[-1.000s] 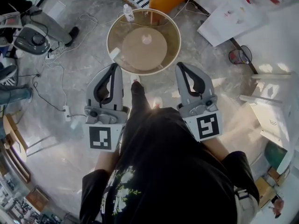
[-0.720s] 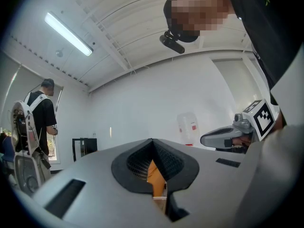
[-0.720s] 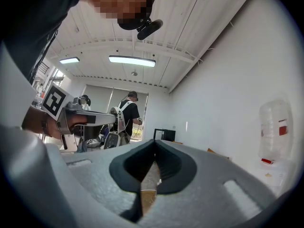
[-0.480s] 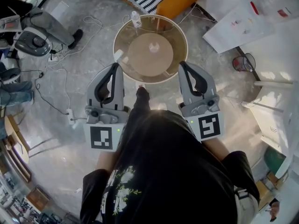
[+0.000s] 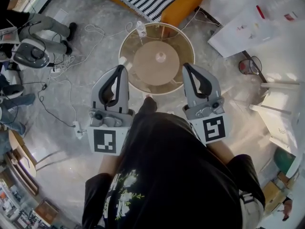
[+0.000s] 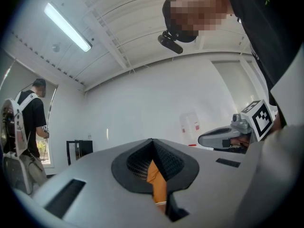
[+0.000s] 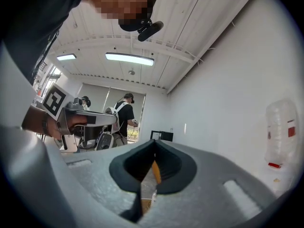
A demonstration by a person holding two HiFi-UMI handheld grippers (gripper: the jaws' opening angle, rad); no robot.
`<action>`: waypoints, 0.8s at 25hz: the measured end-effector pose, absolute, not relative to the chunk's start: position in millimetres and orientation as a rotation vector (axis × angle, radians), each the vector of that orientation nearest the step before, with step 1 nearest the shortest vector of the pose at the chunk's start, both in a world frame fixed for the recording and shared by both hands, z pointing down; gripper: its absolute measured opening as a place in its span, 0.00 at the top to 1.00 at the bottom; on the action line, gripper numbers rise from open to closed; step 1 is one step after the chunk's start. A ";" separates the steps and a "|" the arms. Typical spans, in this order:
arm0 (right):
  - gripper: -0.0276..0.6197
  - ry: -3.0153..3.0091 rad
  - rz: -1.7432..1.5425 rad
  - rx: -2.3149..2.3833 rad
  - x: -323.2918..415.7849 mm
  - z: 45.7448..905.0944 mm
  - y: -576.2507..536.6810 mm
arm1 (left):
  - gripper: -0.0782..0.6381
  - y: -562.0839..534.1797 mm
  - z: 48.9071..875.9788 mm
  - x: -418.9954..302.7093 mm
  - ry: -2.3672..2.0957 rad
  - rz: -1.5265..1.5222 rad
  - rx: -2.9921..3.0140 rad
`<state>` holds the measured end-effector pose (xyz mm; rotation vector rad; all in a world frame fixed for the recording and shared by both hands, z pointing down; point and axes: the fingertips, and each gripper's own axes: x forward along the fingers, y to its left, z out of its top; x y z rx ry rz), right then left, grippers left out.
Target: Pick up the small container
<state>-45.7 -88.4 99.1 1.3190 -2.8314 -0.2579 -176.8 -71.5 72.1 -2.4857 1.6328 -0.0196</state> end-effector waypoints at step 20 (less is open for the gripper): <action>0.79 -2.698 -0.235 1.559 -78.3 113.4 -168.2 | 0.90 -193.4 94.2 -191.6 1.265 0.004 -2.696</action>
